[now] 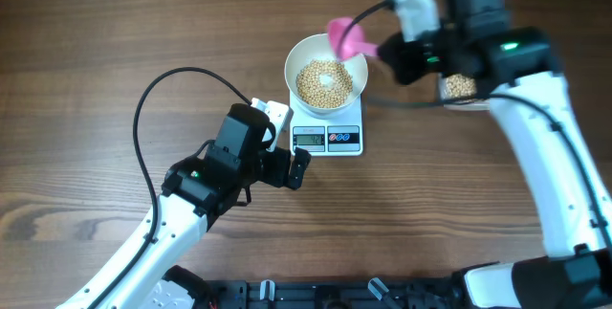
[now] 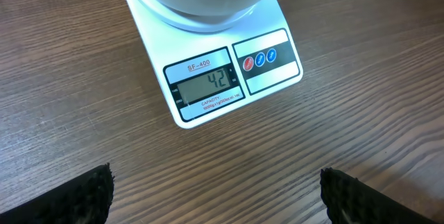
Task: Scoop item into bowl and weigh 150g on scale
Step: 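Move the empty scoop back right to the soybean tub, then lower the pink scoop into the tub and drag through soybeans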
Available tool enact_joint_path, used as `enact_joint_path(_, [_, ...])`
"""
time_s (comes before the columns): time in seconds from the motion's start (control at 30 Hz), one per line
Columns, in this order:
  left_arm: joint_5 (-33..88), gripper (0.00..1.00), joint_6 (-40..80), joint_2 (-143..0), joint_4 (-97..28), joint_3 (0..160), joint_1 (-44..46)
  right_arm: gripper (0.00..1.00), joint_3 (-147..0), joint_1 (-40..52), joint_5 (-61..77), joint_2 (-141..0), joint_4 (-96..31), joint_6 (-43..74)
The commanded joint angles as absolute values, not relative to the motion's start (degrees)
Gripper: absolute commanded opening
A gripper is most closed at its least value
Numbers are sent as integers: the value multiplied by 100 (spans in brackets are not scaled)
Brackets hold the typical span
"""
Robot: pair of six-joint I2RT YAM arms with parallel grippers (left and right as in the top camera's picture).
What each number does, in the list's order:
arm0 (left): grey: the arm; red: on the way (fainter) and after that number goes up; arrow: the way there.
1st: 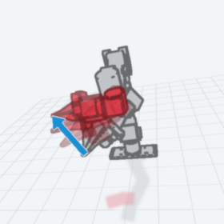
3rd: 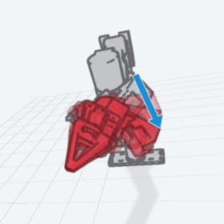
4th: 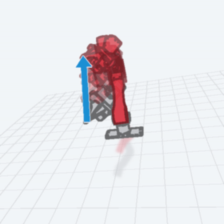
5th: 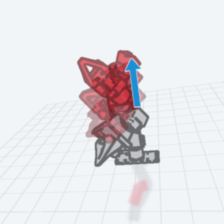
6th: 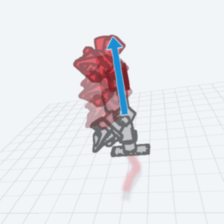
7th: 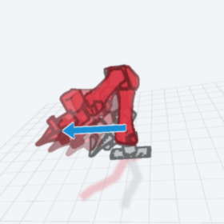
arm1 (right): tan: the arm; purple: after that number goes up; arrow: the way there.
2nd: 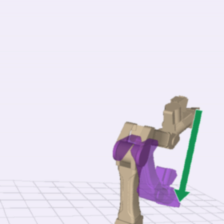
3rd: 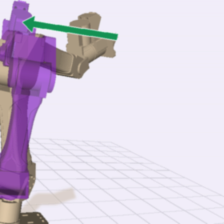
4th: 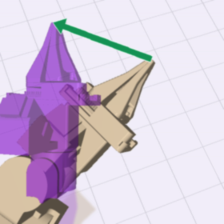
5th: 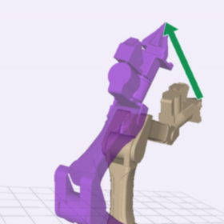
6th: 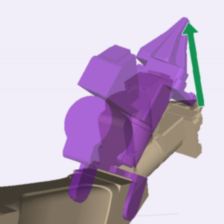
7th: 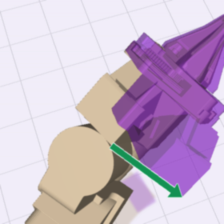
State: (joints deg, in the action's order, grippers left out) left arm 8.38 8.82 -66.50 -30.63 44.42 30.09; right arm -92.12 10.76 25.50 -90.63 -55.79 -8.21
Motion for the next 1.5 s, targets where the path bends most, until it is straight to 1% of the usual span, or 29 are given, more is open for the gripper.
enact_joint_path(0.0, [805, 100, 812, -6681, -3065, 4565, 3044, 4, -9343, 143, 3153, -8978, -5771, -749])
enact_joint_path(0.07, [803, 100, 812, -6681, -3065, 4565, 3044, 4, -9343, -390, 2860, -8976, -5819, -749])
enact_joint_path(0.17, [805, 100, 810, -6681, -3065, 4565, 3044, 4, -9343, -930, 2241, -8978, -5837, -751])
enact_joint_path(0.3, [805, 100, 812, -6681, -3065, 4565, 3044, 4, -9341, -1271, 1253, -8978, -5905, -784])
enact_joint_path(0.37, [805, 100, 812, -6681, -3065, 4565, 3044, 4, -9325, -1275, 480, -8980, -5927, -932])
enact_joint_path(0.43, [805, 100, 812, -6681, -3065, 4565, 3044, 4, -9321, -1260, 99, -9017, -5933, -926])
enact_joint_path(0.7, [805, 100, 812, -6681, -3065, 4565, 3044, 4, -9319, -1256, -64, -9233, -6414, -899])
enact_joint_path(0.93, [805, 100, 812, -6681, -3065, 4565, 3044, 4, -9244, -1144, -69, -9557, -6420, -843])
enact_joint_path(1.0, [805, 100, 812, -6681, -3065, 4565, 3044, 4, -9242, -1057, -231, -9657, -6464, -840])
enact_joint_path(1.13, [805, 100, 812, -6681, -3065, 4565, 3044, 4, -9233, -840, -1015, -9797, -6482, -711])
enact_joint_path(1.47, [805, 100, 812, -6681, -3065, 4565, 3044, 4, -9043, -622, -1433, -9806, -6346, -587])
